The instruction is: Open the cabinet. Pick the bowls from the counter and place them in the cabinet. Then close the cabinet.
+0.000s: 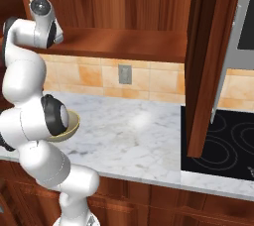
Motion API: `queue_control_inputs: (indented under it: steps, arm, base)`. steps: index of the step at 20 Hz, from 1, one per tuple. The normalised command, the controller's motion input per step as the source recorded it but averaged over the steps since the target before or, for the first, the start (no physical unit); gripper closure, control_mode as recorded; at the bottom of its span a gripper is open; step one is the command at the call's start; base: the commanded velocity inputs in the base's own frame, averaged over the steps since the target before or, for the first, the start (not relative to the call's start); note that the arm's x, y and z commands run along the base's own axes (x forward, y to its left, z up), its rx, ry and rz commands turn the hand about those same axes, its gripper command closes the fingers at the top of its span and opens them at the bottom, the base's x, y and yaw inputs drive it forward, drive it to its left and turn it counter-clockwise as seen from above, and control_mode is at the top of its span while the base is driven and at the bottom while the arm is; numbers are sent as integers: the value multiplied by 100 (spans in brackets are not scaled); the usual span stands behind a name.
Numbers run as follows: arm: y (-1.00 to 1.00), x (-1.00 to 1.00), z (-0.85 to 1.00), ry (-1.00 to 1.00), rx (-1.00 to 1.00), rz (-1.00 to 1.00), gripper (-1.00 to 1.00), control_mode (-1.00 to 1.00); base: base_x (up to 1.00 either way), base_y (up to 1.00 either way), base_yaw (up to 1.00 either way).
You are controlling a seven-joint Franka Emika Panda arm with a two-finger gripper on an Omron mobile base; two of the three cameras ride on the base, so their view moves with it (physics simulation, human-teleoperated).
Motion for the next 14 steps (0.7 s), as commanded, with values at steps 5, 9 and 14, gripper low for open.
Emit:
queue_control_inputs:
  steps: [5, 9, 14]
  arm:
    - [-21, 0, 12, 0, 0, 0, -100, -100]
    - [-24, -2, 14, 0, 1, 0, -100, -100]
    - [-42, -44, 0, -12, 7, 0, -100, -100]
  base:
    - [0, 0, 0]
    - [0, 0, 0]
    - [0, 0, 0]
